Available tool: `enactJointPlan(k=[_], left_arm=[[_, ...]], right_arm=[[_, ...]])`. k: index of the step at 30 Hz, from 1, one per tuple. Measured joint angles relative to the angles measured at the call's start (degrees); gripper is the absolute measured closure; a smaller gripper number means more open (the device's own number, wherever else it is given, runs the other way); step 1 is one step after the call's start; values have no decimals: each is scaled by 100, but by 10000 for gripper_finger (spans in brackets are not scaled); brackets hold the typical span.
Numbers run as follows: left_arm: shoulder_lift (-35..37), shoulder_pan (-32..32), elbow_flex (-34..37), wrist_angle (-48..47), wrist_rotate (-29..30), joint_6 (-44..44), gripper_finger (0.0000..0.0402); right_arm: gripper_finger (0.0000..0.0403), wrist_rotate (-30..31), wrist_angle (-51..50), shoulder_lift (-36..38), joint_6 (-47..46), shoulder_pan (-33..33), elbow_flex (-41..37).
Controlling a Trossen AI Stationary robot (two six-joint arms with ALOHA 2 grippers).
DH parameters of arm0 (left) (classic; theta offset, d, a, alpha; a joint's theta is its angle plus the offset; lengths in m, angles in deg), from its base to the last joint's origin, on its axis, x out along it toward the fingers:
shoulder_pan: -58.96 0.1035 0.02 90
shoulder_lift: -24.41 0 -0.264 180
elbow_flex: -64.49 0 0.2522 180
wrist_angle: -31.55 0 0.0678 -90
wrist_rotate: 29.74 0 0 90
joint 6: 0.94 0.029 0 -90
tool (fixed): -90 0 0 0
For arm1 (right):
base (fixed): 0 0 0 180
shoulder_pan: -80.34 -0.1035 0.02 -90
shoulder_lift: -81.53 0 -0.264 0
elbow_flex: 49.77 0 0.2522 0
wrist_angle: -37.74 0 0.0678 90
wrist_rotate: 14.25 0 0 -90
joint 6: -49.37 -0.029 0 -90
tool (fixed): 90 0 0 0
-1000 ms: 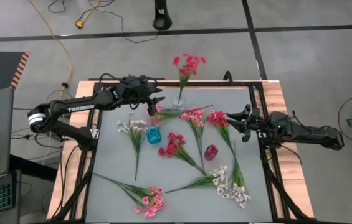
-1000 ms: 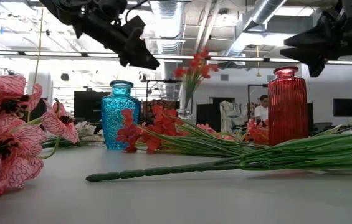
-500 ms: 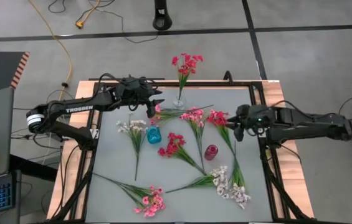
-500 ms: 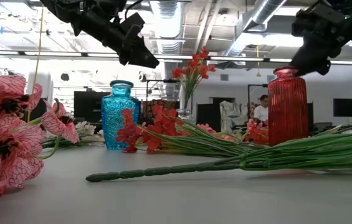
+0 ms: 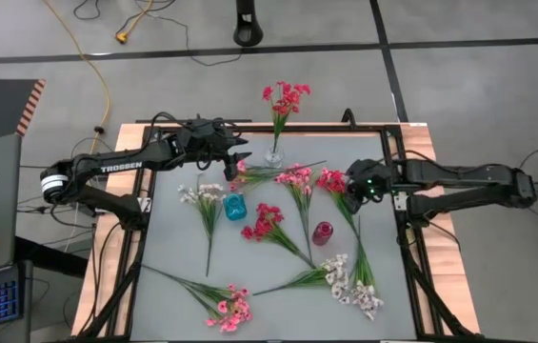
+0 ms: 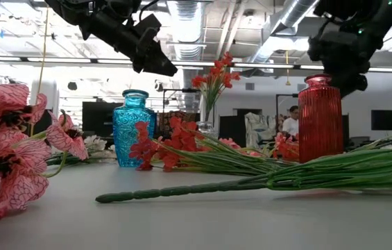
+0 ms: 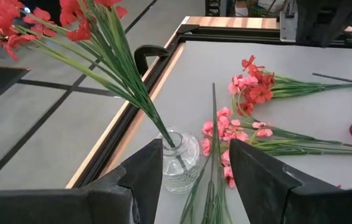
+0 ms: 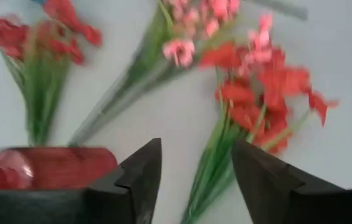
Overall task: Sort flowers into vase by color
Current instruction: Put the right red flower into the transparent vase
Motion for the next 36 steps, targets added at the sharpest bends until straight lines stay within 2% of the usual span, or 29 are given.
enactJointPlan(k=[3, 6, 11, 16, 25, 30, 36], left_arm=[[0, 0, 0, -26, 0, -10, 228], [0, 0, 0, -111, 0, -10, 228], [-2, -2, 0, -120, 0, -12, 228], [-2, -2, 0, -121, -2, -39, 228], [-2, -2, 0, -125, -2, -48, 228], [-2, -2, -2, -122, -4, -54, 228], [-2, -2, -2, -122, -2, -54, 228]], right_arm=[[146, -172, -161, -323, -248, 108, 4], [133, -176, -308, -716, -363, 163, 6], [131, -202, -349, -1424, -378, 160, 7], [131, -595, -300, -2043, -380, 161, 8], [134, -619, -31, -3016, -378, 159, 10], [166, -642, 32, -3224, -374, 161, 36], [257, -661, 98, -3076, -372, 159, 6]])
